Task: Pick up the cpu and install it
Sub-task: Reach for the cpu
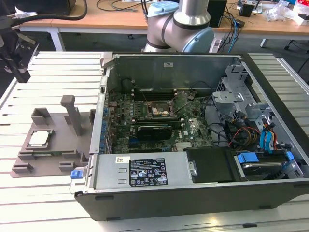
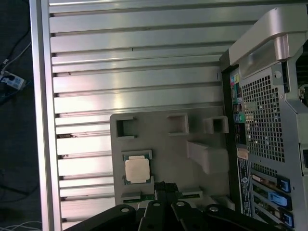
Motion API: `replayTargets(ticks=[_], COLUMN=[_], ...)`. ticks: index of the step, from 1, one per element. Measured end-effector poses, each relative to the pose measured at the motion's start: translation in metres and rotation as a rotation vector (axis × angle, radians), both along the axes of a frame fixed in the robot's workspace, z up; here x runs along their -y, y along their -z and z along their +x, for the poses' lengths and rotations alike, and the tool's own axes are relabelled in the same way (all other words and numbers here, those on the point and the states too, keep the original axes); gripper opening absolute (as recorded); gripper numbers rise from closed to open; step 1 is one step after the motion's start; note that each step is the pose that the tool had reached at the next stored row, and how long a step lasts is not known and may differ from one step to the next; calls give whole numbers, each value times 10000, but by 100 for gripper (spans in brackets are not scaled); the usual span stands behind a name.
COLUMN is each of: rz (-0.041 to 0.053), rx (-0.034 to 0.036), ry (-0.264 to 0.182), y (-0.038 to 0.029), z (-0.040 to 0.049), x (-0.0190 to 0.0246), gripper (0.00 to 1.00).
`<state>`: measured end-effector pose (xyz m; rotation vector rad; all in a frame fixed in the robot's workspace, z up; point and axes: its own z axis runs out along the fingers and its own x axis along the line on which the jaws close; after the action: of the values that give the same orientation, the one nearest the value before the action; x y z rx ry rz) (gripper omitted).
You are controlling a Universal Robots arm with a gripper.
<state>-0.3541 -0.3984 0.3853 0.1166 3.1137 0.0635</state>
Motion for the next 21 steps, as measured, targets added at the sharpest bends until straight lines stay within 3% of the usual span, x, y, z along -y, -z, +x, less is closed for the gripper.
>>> replayTargets(ticks=[10,21], rz=[0,0], rx=[0,0], ry=[0,-1], y=[13,13], z=[-296,-315], x=[0,0], gripper=[11,11])
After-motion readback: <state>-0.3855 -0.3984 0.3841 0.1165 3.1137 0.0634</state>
